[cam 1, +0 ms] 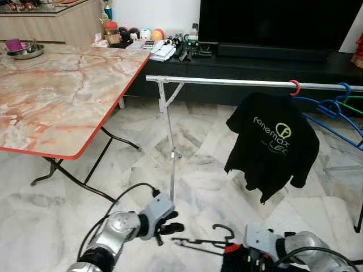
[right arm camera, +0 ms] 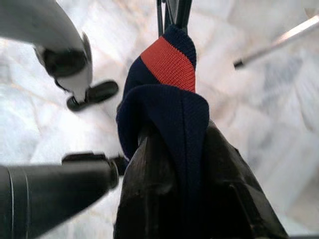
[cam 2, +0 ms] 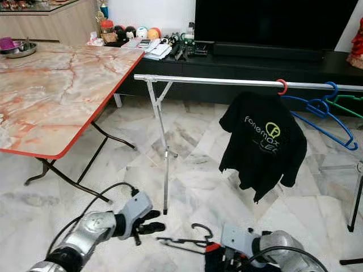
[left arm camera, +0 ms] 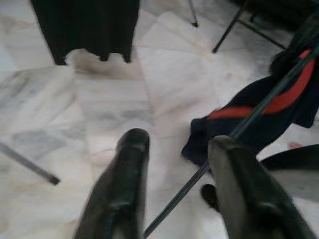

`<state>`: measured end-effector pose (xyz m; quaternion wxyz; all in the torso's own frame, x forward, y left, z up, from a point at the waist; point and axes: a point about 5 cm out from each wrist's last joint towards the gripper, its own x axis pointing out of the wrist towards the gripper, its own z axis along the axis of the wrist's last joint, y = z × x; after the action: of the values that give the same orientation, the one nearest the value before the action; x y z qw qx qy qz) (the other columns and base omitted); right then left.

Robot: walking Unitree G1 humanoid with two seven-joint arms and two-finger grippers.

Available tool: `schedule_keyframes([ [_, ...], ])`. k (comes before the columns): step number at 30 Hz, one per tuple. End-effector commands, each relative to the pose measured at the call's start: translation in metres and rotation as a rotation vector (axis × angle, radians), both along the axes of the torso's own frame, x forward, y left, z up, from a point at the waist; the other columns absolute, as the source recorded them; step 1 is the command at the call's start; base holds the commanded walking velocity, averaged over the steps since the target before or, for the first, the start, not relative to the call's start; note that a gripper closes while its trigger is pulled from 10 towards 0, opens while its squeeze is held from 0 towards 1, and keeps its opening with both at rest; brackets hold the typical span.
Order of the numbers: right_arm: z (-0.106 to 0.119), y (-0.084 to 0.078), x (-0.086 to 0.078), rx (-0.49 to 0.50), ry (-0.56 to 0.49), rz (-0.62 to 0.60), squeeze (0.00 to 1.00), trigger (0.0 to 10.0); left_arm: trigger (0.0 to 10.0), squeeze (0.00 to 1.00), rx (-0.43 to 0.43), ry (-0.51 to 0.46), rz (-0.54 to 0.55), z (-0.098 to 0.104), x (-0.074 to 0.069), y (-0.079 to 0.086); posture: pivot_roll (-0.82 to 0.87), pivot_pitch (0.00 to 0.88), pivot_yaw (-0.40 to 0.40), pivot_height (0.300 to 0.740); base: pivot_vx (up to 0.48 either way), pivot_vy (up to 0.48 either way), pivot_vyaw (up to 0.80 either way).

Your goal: Hang hanger

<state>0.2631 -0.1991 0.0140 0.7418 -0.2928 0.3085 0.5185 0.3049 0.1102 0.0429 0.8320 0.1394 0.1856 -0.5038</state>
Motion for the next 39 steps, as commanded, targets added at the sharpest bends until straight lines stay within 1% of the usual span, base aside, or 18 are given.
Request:
schedule_keyframes([
  [1, 0.009, 0.004, 0.007, 0.033, -0.038, 0.024, 0.0, 10.0, 10.0, 1.0, -0.003, 0.036, -0.032, -0.003, -0.005, -0.001, 0.07, 0.059, -0.024, 0.74, 0.0, 0.0, 0.0],
  [4, 0.011, 0.007, 0.008, 0.061, -0.028, 0.047, 0.0, 10.0, 10.0, 1.0, -0.013, 0.053, -0.053, -0.003, -0.007, -0.003, 0.07, 0.058, -0.017, 0.74, 0.0, 0.0, 0.0],
  [5, 0.013, 0.008, 0.007, 0.07, -0.017, 0.076, 0.0, 10.0, 10.0, 1.0, -0.017, 0.061, -0.063, -0.003, -0.008, -0.004, 0.07, 0.057, -0.014, 0.74, 0.0, 0.0, 0.0],
  [8, 0.018, 0.009, 0.006, 0.097, -0.003, 0.108, 0.0, 10.0, 10.0, 1.0, -0.008, 0.069, -0.079, -0.003, -0.009, -0.004, 0.06, 0.059, -0.012, 0.74, 0.0, 0.0, 0.0],
  [11, 0.02, 0.011, 0.006, 0.107, 0.0, 0.127, 0.0, 10.0, 10.0, 1.0, -0.005, 0.083, -0.086, -0.005, -0.011, -0.004, 0.06, 0.059, -0.011, 0.74, 0.0, 0.0, 0.0],
  [16, 0.018, 0.016, 0.006, 0.121, -0.002, 0.135, 0.0, 10.0, 10.0, 1.0, 0.002, 0.137, -0.119, -0.009, -0.016, -0.006, 0.07, 0.06, -0.009, 0.74, 0.0, 0.0, 0.0],
  [17, 0.018, 0.017, 0.006, 0.125, -0.003, 0.133, 0.0, 10.0, 10.0, 0.0, 0.003, 0.138, -0.125, -0.009, -0.016, -0.006, 0.07, 0.06, -0.009, 0.74, 0.0, 0.0, 0.0],
  [20, 0.018, 0.02, 0.007, 0.13, -0.004, 0.135, 0.0, 10.0, 10.0, 0.0, -0.015, 0.167, -0.143, -0.009, -0.019, -0.006, 0.07, 0.061, -0.009, 0.74, 0.0, 0.0, 0.0],
  [24, 0.018, 0.022, 0.008, 0.122, -0.011, 0.148, 0.0, 10.0, 10.0, 0.0, -0.014, 0.187, -0.166, -0.009, -0.021, -0.006, 0.07, 0.06, -0.01, 0.74, 0.0, 0.0, 0.0],
  [28, 0.021, 0.027, 0.01, 0.149, -0.02, 0.149, 0.0, 10.0, 10.0, 0.0, -0.008, 0.207, -0.187, -0.01, -0.024, -0.006, 0.07, 0.06, -0.01, 0.74, 0.0, 0.0, 0.0],
  [30, 0.026, 0.03, 0.012, 0.179, -0.029, 0.153, 0.0, 10.0, 10.0, 0.0, 0.003, 0.224, -0.2, -0.012, -0.026, -0.008, 0.07, 0.062, -0.01, 0.74, 0.0, 0.0, 0.0],
  [35, 0.031, 0.032, 0.014, 0.194, -0.038, 0.167, 0.0, 10.0, 10.0, 0.0, 0.016, 0.21, -0.195, -0.013, -0.026, -0.011, 0.07, 0.062, -0.011, 0.74, 0.0, 0.0, 0.0],
  [36, 0.035, 0.034, 0.015, 0.217, -0.04, 0.173, 0.0, 10.0, 10.0, 0.0, 0.017, 0.207, -0.188, -0.013, -0.026, -0.013, 0.07, 0.062, -0.011, 0.74, 0.0, 0.0, 0.0],
  [39, 0.039, 0.037, 0.015, 0.237, -0.032, 0.191, 0.0, 10.0, 10.0, 0.0, 0.022, 0.213, -0.193, -0.014, -0.026, -0.014, 0.06, 0.061, -0.011, 0.74, 0.0, 0.0, 0.0],
])
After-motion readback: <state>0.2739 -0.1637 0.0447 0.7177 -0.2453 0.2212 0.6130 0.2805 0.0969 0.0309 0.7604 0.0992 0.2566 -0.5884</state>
